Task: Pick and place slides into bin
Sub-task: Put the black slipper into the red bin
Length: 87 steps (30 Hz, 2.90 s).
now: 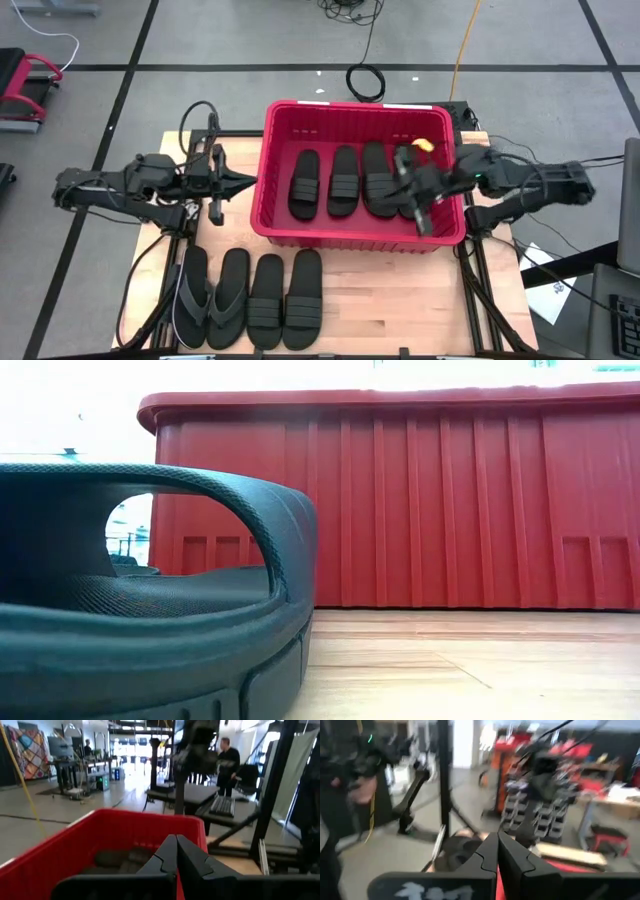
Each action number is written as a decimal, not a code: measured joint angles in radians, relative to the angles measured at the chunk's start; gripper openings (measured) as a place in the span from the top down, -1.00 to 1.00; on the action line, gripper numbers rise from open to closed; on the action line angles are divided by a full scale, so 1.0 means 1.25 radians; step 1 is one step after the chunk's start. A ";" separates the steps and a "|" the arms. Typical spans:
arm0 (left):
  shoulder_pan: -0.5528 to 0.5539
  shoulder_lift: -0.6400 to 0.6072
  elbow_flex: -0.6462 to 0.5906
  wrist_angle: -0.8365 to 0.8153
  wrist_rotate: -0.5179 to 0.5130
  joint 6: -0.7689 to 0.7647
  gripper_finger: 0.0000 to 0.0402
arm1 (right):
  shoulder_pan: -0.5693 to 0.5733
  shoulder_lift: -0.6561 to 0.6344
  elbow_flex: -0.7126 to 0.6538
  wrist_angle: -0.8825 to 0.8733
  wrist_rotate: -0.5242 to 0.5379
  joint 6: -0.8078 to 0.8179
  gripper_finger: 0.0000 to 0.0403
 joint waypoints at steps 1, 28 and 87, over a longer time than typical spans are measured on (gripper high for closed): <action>0.000 -0.014 0.000 -0.030 0.000 0.000 0.96 | 0.025 0.040 0.043 -0.041 0.015 -0.011 1.00; 0.002 -0.125 0.000 -0.244 0.019 0.025 0.96 | 0.215 0.633 0.346 -0.279 -0.218 0.262 0.39; 0.002 -0.113 0.000 -0.302 0.019 0.042 0.88 | 0.193 0.688 0.339 -0.213 -0.166 0.236 0.98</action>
